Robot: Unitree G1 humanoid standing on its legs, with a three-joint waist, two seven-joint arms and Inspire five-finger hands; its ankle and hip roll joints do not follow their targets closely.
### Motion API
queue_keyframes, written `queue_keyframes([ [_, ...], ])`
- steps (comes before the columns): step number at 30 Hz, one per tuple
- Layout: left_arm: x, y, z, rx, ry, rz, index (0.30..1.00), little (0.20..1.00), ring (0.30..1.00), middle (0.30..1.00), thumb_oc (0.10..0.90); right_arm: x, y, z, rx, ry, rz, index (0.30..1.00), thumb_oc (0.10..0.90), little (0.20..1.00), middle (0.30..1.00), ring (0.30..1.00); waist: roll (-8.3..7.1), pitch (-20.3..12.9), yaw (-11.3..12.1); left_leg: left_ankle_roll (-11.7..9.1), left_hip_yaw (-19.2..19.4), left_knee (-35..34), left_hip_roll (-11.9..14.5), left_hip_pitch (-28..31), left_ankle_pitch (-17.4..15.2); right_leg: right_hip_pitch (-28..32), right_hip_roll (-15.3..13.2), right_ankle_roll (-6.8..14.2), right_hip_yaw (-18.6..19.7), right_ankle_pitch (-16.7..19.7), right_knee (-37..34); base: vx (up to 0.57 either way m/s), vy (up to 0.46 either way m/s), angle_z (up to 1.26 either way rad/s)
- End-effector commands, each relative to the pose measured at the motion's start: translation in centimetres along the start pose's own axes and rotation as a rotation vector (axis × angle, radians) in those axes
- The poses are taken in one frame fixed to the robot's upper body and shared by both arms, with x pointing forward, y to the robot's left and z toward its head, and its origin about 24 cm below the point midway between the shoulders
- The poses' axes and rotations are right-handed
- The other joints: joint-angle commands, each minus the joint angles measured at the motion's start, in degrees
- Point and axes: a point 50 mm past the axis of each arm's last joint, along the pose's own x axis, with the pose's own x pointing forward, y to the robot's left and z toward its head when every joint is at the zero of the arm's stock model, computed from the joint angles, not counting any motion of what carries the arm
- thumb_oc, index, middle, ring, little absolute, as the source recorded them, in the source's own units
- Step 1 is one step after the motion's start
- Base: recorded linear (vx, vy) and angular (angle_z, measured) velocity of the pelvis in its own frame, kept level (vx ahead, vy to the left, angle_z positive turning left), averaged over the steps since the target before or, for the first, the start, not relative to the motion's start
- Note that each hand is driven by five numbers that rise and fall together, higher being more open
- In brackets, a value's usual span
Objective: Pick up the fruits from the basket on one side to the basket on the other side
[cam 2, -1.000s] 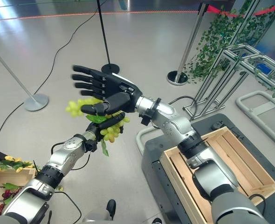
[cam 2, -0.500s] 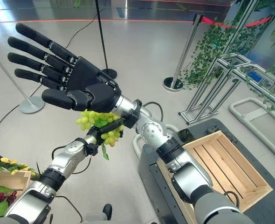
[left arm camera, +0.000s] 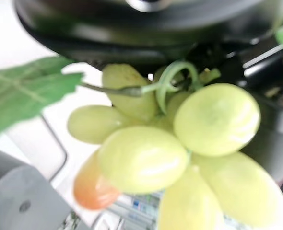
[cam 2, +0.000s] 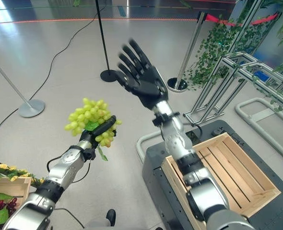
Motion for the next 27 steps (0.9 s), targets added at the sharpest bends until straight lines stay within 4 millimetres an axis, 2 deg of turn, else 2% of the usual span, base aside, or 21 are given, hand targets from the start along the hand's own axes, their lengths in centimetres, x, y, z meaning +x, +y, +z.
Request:
queue_keyframes([
  [1, 0.7, -1.6, 5.4, -0.036, -0.303, -0.051, 0.300, 0.300, 0.300, 0.300, 0.400, 1.8, 2.2, 1.8, -0.064, -0.127, 0.060, 0.900, 0.800, 0.900, 0.900, 0.900, 0.53, -5.1, 2.7, -1.8, -2.2, 3.3, 0.4, -0.4, -3.0, 1.3, -4.0, -0.4, -0.3, 2.5, 0.2, 0.07, 0.108, 0.05],
  [4, 0.0, -1.2, 4.9, -0.029, -0.299, -0.054, 0.300, 0.300, 0.300, 0.300, 0.400, 1.5, 2.4, 0.3, -0.049, -0.086, 0.016, 0.900, 0.800, 0.900, 0.900, 0.900, 0.48, -4.1, 4.6, -0.5, -3.6, 6.0, -1.0, -1.3, -4.5, 2.1, -5.7, -0.4, -0.5, 2.3, 2.3, 0.08, 0.132, 0.06],
  [6, -0.5, -1.2, 4.7, -0.010, -0.288, -0.071, 0.300, 0.300, 0.300, 0.300, 0.400, 1.0, 2.1, -0.5, -0.044, -0.066, -0.027, 0.900, 0.800, 0.900, 0.900, 0.900, 0.95, -3.7, 6.1, 1.1, -5.6, 6.9, -2.5, -2.2, -4.6, 2.3, -7.3, -0.6, -0.5, 1.3, 7.5, 0.08, 0.157, 0.21],
  [8, -0.8, -1.3, 4.4, -0.003, -0.281, -0.095, 0.300, 0.300, 0.300, 0.300, 0.400, 0.4, 1.8, -0.8, -0.042, -0.063, -0.060, 0.900, 0.800, 0.900, 0.900, 0.900, 1.37, -3.1, 6.5, 2.4, -7.4, 7.3, -4.1, -2.6, -4.4, 0.1, -9.2, -0.2, 0.6, 2.9, 15.3, 0.07, 0.140, 0.30],
  [9, -1.0, -1.4, 4.2, 0.015, -0.270, -0.123, 0.300, 0.300, 0.300, 0.300, 0.400, -0.5, 1.3, -1.1, -0.039, -0.063, -0.094, 0.900, 0.800, 0.900, 0.900, 0.900, 2.11, -2.5, 6.3, 3.6, -9.7, 7.7, -5.6, -3.0, -4.3, -3.7, -9.9, -0.1, 2.7, 4.6, 22.7, 0.09, 0.132, 0.45],
  [10, -1.1, -1.4, 4.1, 0.017, -0.263, -0.133, 0.300, 0.300, 0.300, 0.300, 0.400, -0.9, 1.0, -1.2, -0.037, -0.060, -0.107, 0.900, 0.800, 0.900, 0.900, 0.900, 2.55, -2.5, 5.9, 4.0, -10.5, 7.9, -5.9, -3.2, -4.1, -5.5, -9.6, -0.4, 4.1, 5.2, 25.9, 0.17, 0.123, 0.73],
  [11, -1.2, -1.4, 3.9, 0.015, -0.251, -0.140, 0.300, 0.300, 0.300, 0.300, 0.400, -1.8, 0.5, -1.7, -0.024, -0.033, -0.134, 0.900, 0.800, 0.900, 0.900, 0.900, 3.12, -2.2, 4.9, 4.4, -12.1, 8.0, -6.3, -2.7, -4.2, -7.8, -8.3, -1.3, 7.1, 5.0, 28.3, 0.16, 0.034, 0.89],
  [12, -1.2, -1.5, 3.7, 0.013, -0.246, -0.156, 0.300, 0.300, 0.300, 0.300, 0.400, -2.3, 0.2, -1.9, -0.027, -0.020, -0.150, 0.900, 0.800, 0.900, 0.900, 0.900, 3.29, -2.2, 4.0, 4.5, -13.4, 7.8, -6.5, -2.5, -4.1, -8.9, -6.2, -1.8, 9.1, 4.2, 27.4, 0.19, -0.010, 1.07],
  [13, -1.1, -1.6, 3.6, 0.010, -0.243, -0.174, 0.300, 0.300, 0.300, 0.300, 0.400, -2.8, -0.1, -2.0, -0.031, -0.016, -0.164, 0.900, 0.800, 0.900, 0.900, 0.900, 3.46, -2.4, 3.0, 4.6, -14.3, 7.4, -6.7, -2.3, -4.0, -10.2, -4.4, -2.2, 10.4, 4.1, 26.1, 0.10, -0.023, 0.99],
  [14, -1.1, -1.6, 3.6, 0.010, -0.243, -0.174, 0.300, 0.300, 0.300, 0.300, 0.400, -2.8, -0.1, -2.0, -0.031, -0.016, -0.164, 0.900, 0.800, 0.900, 0.900, 0.900, 3.46, -2.4, 3.0, 4.6, -14.3, 7.4, -6.7, -2.3, -4.0, -10.2, -4.4, -2.2, 10.4, 4.1, 26.1, 0.22, -0.110, 1.20],
  [15, -0.8, -2.1, 3.8, -0.006, -0.235, -0.210, 0.300, 0.300, 0.300, 0.300, 0.400, -3.4, -0.9, -2.6, -0.004, 0.017, -0.184, 0.900, 0.800, 0.900, 0.900, 0.900, 3.44, -2.1, 0.5, 4.6, -16.5, 7.2, -7.4, -1.4, -4.8, -13.9, -1.8, -2.3, 15.4, 5.6, 20.8, 0.21, -0.138, 0.92],
  [16, -0.7, -2.3, 3.9, -0.005, -0.233, -0.227, 0.300, 0.300, 0.300, 0.300, 0.400, -3.6, -1.2, -2.6, 0.006, 0.015, -0.191, 0.900, 0.800, 0.900, 0.900, 0.900, 3.43, -1.9, -0.1, 4.5, -17.5, 7.2, -7.5, -1.3, -5.2, -15.0, -1.1, -2.2, 17.3, 5.6, 19.2, 0.34, -0.252, 1.12],
  [17, -0.3, -3.1, 4.0, -0.008, -0.231, -0.273, 0.300, 0.300, 0.300, 0.300, 0.400, -3.9, -2.2, -2.6, 0.016, 0.017, -0.227, 0.900, 0.800, 0.900, 0.900, 0.900, 3.30, -1.6, -1.8, 4.5, -20.8, 7.4, -8.2, -1.0, -6.4, -16.8, 1.5, -1.8, 23.2, 5.0, 14.6, 0.21, -0.210, 0.84],
  [18, -0.1, -3.5, 4.0, -0.010, -0.228, -0.297, 0.300, 0.300, 0.300, 0.300, 0.400, -4.0, -2.6, -2.5, 0.006, 0.014, -0.248, 0.900, 0.800, 0.900, 0.900, 0.900, 3.14, -1.5, -2.5, 4.6, -22.4, 7.5, -8.7, -1.0, -6.8, -17.2, 2.6, -1.5, 26.0, 5.3, 13.1, 0.25, -0.320, 1.31],
  [19, 0.3, -4.5, 3.9, -0.012, -0.225, -0.347, 0.300, 0.300, 0.300, 0.300, 0.400, -4.5, -3.3, -2.3, -0.013, 0.010, -0.292, 0.900, 0.800, 0.900, 0.900, 0.900, 2.73, -1.5, -4.4, 4.8, -26.2, 7.5, -9.8, -0.7, -7.8, -18.1, 5.4, -1.0, 32.4, 6.3, 9.8, 0.20, -0.358, 1.69],
  [20, 0.5, -5.3, 3.8, -0.003, -0.223, -0.378, 0.300, 0.300, 0.300, 0.300, 0.400, -4.6, -4.0, -2.0, -0.025, 0.010, -0.325, 0.900, 0.800, 0.900, 0.900, 0.900, 2.14, -1.6, -5.3, 4.4, -28.7, 7.8, -9.9, -0.6, -8.6, -18.1, 6.9, -1.3, 34.7, 6.7, 8.6, 0.18, -0.361, 1.99],
  [21, 0.6, -5.5, 3.8, -0.005, -0.222, -0.374, 0.300, 0.300, 0.300, 0.300, 0.400, -4.6, -4.1, -1.9, -0.025, 0.018, -0.333, 0.900, 0.800, 0.900, 0.900, 0.900, 1.99, -1.7, -5.4, 4.2, -29.2, 7.9, -9.7, -0.7, -8.8, -17.7, 7.0, -1.4, 34.7, 6.1, 8.9, 0.13, -0.299, 2.42],
  [23, 0.6, -5.7, 3.3, -0.016, -0.208, -0.352, 0.300, 0.300, 0.300, 0.300, 0.400, -5.0, -4.5, -2.3, -0.019, 0.051, -0.370, 0.900, 0.800, 0.900, 0.900, 0.900, 1.34, -1.7, -4.7, 2.6, -28.4, 9.2, -7.9, -1.6, -8.4, -15.3, 5.9, -1.7, 31.3, 5.4, 8.1, 0.13, -0.249, 2.13],
  [24, 0.5, -5.8, 3.2, -0.018, -0.204, -0.353, 0.300, 0.300, 0.300, 0.300, 0.400, -5.1, -4.6, -2.4, -0.020, 0.056, -0.377, 0.900, 0.800, 0.900, 0.900, 0.900, 1.28, -1.7, -4.7, 2.3, -28.2, 9.3, -7.5, -1.6, -8.3, -14.8, 5.8, -1.8, 30.8, 5.4, 7.8, 0.16, -0.248, 1.45],
  [26, 0.1, -6.0, 2.9, -0.055, -0.186, -0.352, 0.300, 0.300, 0.300, 0.300, 0.400, -6.5, -5.1, -3.0, -0.055, 0.098, -0.476, 0.900, 0.800, 0.900, 0.900, 0.900, 0.98, -1.7, -4.2, 0.5, -24.7, 9.6, -4.9, -2.4, -6.4, -11.0, 4.9, -3.0, 26.4, 4.7, 5.4, 0.12, -0.166, 0.65],
  [27, 0.1, -6.0, 2.9, -0.060, -0.186, -0.353, 0.300, 0.300, 0.300, 0.300, 0.400, -6.8, -5.2, -3.0, -0.059, 0.100, -0.491, 0.900, 0.800, 0.900, 0.900, 0.900, 1.03, -1.6, -4.3, 0.4, -23.9, 9.9, -4.8, -2.6, -6.0, -10.4, 4.9, -3.1, 25.8, 4.6, 5.1, 0.06, -0.073, 0.46],
])
